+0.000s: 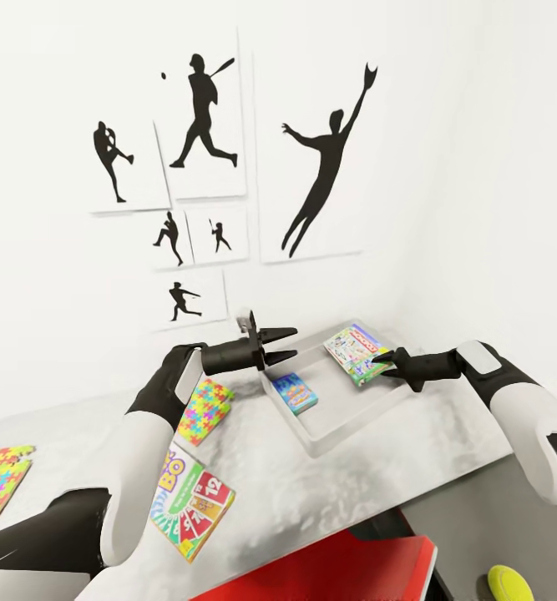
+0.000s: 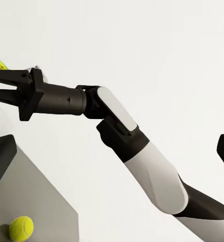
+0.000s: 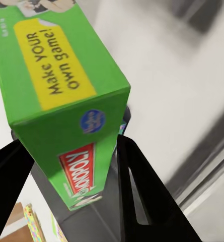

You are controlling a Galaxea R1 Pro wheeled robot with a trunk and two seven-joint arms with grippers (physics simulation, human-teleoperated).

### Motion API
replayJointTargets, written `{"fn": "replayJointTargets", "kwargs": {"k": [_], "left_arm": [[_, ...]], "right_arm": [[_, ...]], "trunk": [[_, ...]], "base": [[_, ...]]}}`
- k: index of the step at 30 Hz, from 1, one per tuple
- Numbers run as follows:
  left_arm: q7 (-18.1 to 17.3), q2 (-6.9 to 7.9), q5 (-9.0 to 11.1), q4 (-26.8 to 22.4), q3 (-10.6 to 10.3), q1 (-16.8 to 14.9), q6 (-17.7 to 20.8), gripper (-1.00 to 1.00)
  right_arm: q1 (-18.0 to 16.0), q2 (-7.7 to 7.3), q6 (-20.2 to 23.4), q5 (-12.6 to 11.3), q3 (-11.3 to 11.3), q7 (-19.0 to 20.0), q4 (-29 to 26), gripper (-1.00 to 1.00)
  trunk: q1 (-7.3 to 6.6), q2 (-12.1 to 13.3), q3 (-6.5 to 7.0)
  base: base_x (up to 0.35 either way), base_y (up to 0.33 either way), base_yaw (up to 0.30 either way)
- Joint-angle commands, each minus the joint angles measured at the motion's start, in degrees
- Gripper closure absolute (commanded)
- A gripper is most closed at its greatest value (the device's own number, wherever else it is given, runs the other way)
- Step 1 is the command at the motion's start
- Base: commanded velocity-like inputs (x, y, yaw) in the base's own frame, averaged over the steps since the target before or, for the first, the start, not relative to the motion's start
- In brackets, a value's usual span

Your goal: Put all the toys in the child's room - the three board games (two on the bed and one on the table), the two jigsaw puzzles on the table, and the tennis ball on the table - inside the toy box on the table in the child's room.

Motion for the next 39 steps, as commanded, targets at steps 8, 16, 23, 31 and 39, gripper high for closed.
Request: {"fn": "replayJointTargets", "kwargs": {"k": [8, 16, 23, 31, 39], "left_arm": [[-0.2, -0.05, -0.1, 0.0, 0.2, 0.0, 0.3, -1.00], [-0.2, -0.05, -0.1, 0.0, 0.2, 0.0, 0.3, -1.00], [-0.1, -0.05, -0.1, 0.0, 0.1, 0.0, 0.2, -1.00], [0.0, -0.06, -0.1, 0.0, 0.1, 0.0, 0.2, -1.00], [0.0, -0.05, -0.1, 0.0, 0.1, 0.0, 0.2, -1.00]], "right_arm": [[0.0, 0.04, 0.2, 0.1, 0.1, 0.2, 0.0, 1.00], [0.0, 0.04, 0.2, 0.2, 0.1, 0.2, -0.2, 1.00], [0.0, 0.04, 0.2, 0.2, 0.1, 0.3, -0.5, 1.00], [0.0, 0.12, 0.2, 0.2, 0.1, 0.3, -0.5, 1.00], [-0.8, 0.22, 0.2, 0.4, 0.1, 0.3, -0.6, 1.00]], "trunk": [[0.01, -0.1, -0.74], [0.01, -0.1, -1.49], [0.01, -0.1, -1.98], [0.01, -0.1, -2.02], [0.01, -0.1, -2.02]], "base": [[0.000, 0.000, -0.059], [0.000, 0.000, -0.003], [0.000, 0.000, 0.000], [0.000, 0.000, 0.000], [0.000, 0.000, 0.000]]}}
